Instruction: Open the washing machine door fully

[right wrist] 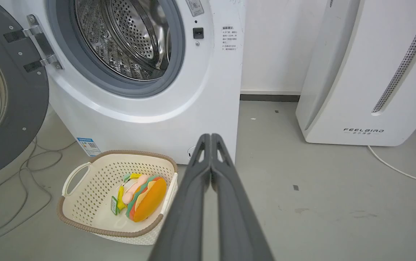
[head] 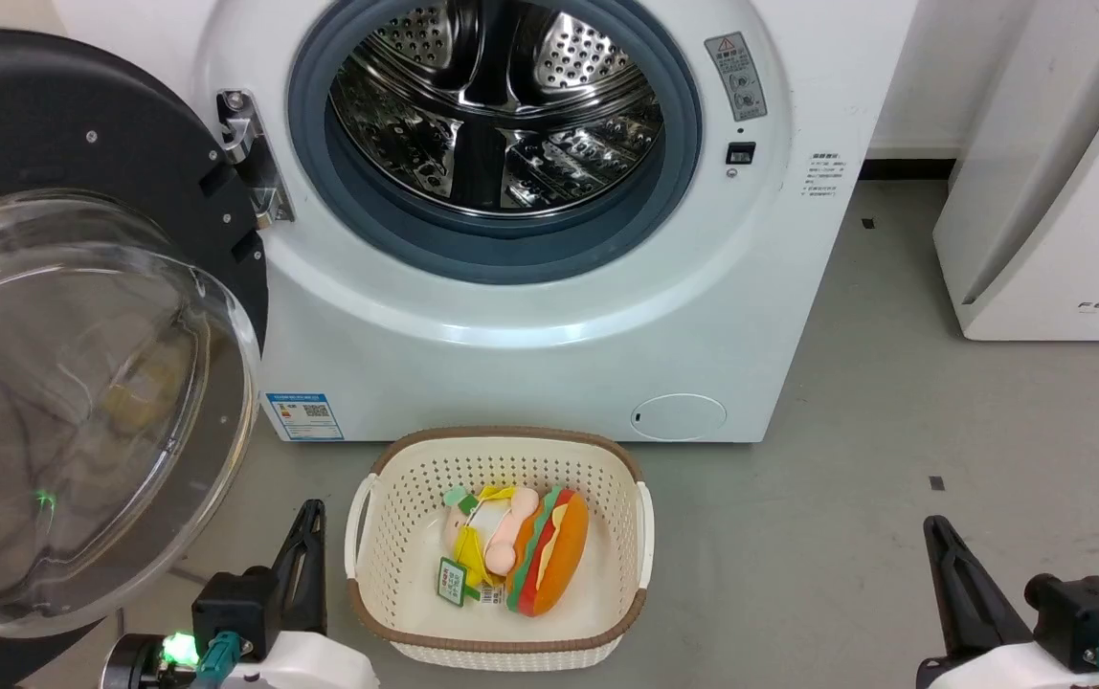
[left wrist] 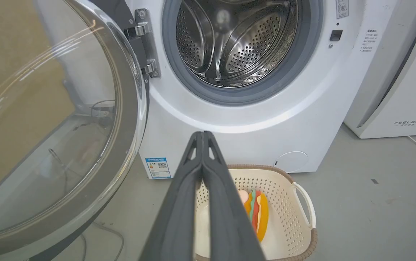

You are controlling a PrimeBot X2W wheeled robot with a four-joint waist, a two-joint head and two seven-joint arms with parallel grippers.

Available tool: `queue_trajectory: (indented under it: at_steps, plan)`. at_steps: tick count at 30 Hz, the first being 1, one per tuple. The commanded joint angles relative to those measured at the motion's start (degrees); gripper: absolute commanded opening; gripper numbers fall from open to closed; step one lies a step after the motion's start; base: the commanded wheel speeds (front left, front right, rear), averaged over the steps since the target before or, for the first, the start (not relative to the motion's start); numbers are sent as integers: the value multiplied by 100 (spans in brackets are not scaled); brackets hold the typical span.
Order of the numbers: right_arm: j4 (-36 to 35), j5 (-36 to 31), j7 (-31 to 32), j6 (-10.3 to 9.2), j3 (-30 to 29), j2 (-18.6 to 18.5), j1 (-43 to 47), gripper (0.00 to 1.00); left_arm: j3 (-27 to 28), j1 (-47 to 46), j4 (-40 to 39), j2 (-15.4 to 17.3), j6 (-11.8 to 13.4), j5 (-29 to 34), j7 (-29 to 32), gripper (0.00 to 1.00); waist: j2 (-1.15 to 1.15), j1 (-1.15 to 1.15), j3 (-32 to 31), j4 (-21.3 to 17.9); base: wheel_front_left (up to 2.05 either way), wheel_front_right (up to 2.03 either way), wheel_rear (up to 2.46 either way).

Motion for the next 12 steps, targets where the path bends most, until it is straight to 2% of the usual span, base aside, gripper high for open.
queue_trajectory:
  at_steps: [1, 12]
  plan:
    - [5, -34, 11, 0, 16, 2, -65, 0, 25, 1, -38, -27, -23, 52, 23, 0, 0, 0, -1, 0, 0, 0, 0]
    - [13, -84, 31, 1, 45, 3, -117, 0, 106, 2, -115, -89, -84, 134, 122, 0, 0, 0, -19, -7, 0, 0, 0]
